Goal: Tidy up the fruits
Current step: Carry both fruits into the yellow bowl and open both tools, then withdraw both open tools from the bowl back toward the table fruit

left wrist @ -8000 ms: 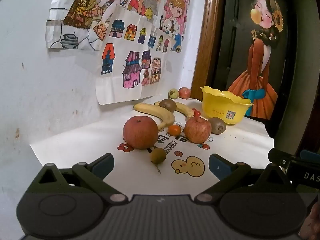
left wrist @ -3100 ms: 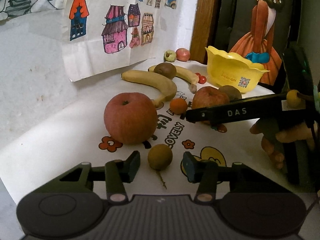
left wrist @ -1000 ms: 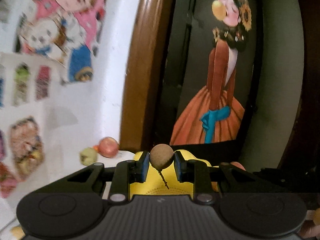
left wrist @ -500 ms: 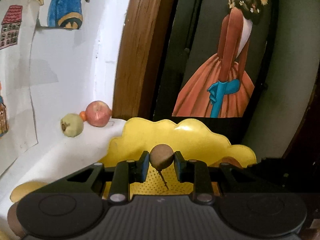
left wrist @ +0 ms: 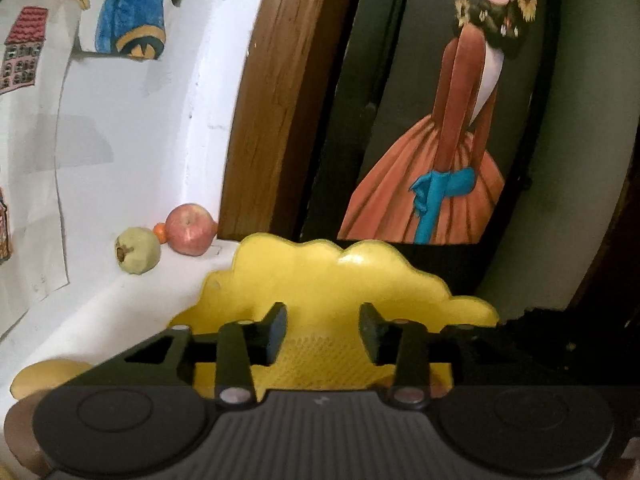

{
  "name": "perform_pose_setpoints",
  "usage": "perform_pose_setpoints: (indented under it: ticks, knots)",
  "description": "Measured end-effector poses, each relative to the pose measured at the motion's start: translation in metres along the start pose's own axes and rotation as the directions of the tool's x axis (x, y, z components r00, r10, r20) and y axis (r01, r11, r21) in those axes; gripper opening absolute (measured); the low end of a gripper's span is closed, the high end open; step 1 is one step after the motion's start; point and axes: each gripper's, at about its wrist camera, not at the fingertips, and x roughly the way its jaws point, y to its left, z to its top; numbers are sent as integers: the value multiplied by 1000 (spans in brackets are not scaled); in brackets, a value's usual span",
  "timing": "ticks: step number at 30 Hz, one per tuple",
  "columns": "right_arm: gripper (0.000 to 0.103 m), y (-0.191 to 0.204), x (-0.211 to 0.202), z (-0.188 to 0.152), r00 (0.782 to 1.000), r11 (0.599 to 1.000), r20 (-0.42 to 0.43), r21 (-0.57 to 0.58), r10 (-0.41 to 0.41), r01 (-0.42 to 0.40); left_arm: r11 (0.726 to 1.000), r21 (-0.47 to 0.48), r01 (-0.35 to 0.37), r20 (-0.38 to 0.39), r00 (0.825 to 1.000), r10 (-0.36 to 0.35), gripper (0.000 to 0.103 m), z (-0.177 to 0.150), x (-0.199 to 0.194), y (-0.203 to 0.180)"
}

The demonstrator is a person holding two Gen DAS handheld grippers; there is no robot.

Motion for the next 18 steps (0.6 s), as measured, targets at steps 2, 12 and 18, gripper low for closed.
perform_pose_setpoints:
  ticks: [2, 12, 18]
  knots:
    - [83, 0, -7, -4, 1000, 1000, 22, 8, 2, -2, 1000, -28, -1, 15, 1000, 2, 59, 2, -7, 1]
    - [100, 13, -84, -18, 973, 996, 229, 85, -27, 8, 997, -68, -29, 127, 991, 37, 93, 3, -75, 1]
    - [102, 37, -146, -37, 938, 993, 342, 112, -64, 27, 997, -64, -46, 226, 972, 59, 102, -7, -143, -6]
